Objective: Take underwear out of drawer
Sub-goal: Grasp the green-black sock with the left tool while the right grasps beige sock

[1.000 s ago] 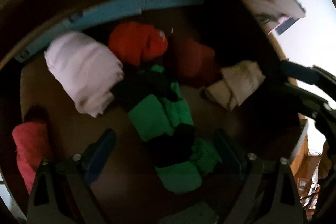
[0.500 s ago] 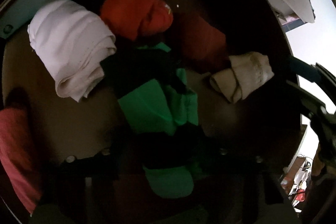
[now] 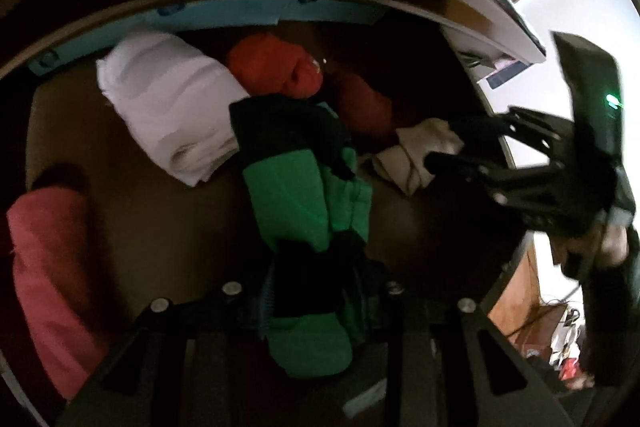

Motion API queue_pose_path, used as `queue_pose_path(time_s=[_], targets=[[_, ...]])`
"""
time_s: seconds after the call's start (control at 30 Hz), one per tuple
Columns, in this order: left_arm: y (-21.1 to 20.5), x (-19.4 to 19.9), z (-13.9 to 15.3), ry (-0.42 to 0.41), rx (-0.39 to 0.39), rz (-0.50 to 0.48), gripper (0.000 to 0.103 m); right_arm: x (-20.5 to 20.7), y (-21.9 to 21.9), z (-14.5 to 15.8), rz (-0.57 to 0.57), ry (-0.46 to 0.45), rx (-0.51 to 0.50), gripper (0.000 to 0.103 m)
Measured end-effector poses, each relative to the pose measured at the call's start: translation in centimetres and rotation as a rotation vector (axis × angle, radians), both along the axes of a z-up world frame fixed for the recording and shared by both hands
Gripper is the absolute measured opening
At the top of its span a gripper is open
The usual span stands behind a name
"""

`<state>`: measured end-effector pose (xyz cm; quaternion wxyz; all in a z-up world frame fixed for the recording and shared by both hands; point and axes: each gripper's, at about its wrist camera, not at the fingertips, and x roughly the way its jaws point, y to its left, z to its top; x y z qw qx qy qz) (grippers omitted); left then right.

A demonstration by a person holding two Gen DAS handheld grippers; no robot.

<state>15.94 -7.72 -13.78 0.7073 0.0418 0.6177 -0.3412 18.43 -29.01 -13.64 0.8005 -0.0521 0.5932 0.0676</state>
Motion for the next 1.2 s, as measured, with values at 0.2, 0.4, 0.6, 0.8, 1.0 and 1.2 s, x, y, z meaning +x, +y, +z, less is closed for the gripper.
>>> queue_pose_path(time_s=[0.2,0.4,0.6,0.8,1.0,1.2], targets=[[1.6,-1.4,2.3,-0.070,-0.020,-0.030,0.030,0.7,1.5,-1.2,0.098,0.043,-0.107,0.063],[3.7,-1.2,5.5,-0.155,-0.059,-0.041,0.030,1.3,2.4,-2.3,0.183,0.077,-0.232,0.063],[5.7,-2.6,8.4,-0.233,-0.102,-0.092,0.030,1.3,3.4,-3.9,0.298,0.105,-0.373,0.063],[6.3,-2.2,8.7,-0.239,-0.112,-0.061,0.030,1.6,2.9,-3.7,0.287,0.111,-0.380,0.041],[6.6,-1.8,9.5,-0.258,-0.147,-0.053,0.028,1.1,-0.4,0.7,0.147,0.072,-0.135,0.031],[5.0,-0.7,6.7,-0.168,-0.043,-0.045,0.037,0.0,-1.4,4.4,0.091,0.018,0.087,0.031]])
